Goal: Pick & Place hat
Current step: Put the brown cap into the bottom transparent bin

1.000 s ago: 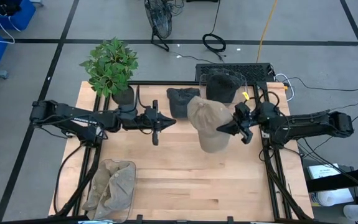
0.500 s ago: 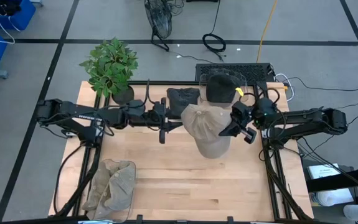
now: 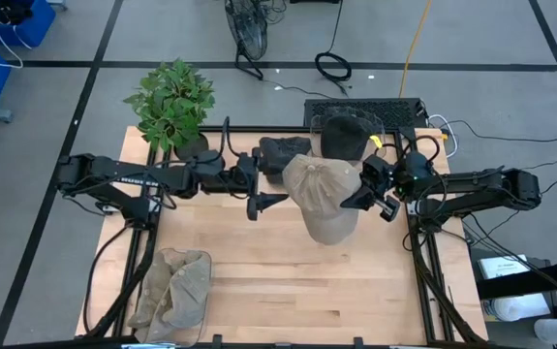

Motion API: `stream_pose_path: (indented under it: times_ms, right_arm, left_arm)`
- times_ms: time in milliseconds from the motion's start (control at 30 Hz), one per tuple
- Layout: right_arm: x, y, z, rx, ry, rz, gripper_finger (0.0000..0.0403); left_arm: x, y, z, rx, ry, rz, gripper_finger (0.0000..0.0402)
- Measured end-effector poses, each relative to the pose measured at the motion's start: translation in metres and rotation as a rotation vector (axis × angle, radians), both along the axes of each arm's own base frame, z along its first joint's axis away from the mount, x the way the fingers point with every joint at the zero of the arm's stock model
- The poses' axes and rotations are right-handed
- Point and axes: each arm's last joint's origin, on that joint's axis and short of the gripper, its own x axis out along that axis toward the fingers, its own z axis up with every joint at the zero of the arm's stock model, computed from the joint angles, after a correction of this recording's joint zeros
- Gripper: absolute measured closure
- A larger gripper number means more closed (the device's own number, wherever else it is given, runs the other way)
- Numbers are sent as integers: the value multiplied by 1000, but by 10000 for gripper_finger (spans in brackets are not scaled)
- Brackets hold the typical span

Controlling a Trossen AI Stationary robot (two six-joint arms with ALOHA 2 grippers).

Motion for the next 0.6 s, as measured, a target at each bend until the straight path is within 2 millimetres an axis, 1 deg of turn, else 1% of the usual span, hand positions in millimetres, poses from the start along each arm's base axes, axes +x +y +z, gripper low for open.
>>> stream_pose_path:
  times_ms: [133, 300, 400, 500, 600]
  right_arm:
    - [0, 1, 0, 11, 11, 11, 403]
    - [2, 8, -1, -5, 10, 30, 403]
    - [3, 8, -2, -5, 8, -6, 403]
    - [3, 4, -2, -1, -2, -63, 403]
    - [4, 0, -2, 22, -5, -124, 403]
  left_arm:
    - [0, 0, 5, 4, -55, -12, 41]
    - [-1, 0, 8, 6, -86, -36, 39]
    - [-1, -2, 9, -15, -92, -98, 39]
    - [2, -4, 5, -45, -73, -123, 39]
    - [1, -4, 6, -51, -80, -132, 39]
